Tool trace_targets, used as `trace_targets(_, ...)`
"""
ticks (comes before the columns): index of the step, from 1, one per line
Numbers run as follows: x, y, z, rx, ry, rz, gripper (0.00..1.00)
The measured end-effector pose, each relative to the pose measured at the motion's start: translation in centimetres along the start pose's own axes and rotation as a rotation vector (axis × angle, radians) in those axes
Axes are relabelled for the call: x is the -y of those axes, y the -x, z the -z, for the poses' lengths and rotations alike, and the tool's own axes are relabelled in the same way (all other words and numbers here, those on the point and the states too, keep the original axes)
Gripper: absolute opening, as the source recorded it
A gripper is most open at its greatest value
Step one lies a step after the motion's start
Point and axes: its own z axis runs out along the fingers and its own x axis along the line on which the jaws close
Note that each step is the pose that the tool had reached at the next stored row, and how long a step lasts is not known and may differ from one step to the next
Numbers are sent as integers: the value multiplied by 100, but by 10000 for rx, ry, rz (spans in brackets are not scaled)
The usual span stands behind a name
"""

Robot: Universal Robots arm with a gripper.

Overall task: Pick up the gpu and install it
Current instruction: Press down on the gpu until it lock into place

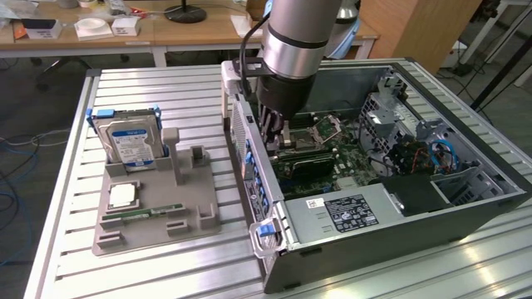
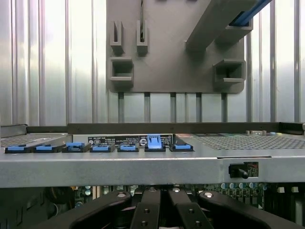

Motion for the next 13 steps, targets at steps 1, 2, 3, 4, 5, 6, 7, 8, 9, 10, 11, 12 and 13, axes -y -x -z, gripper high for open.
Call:
trace_targets(1,0,0,-1,1,-5,1,11)
trace_targets(2,1,0,-2,3,-8,1,11)
trace_targets(3,1,1,-1,6,-10,1,11)
trace_targets(4,1,1,2,11,-12,1,11)
trace_targets(5,0,2,6,20,-16,1,11)
trace_targets(6,-1,2,20,21,-15,1,11)
trace_targets(7,-3,2,43,16,-10,0,11)
trace_targets(8,-4,3,61,17,-9,0,11)
trace_targets(9,-4,3,72,22,-10,0,11)
trace_targets(10,-2,3,75,30,-11,2,11)
trace_targets(11,0,3,75,40,-11,3,11)
trace_targets(12,4,3,76,49,-11,5,11)
trace_targets(13,8,3,78,59,-11,4,11)
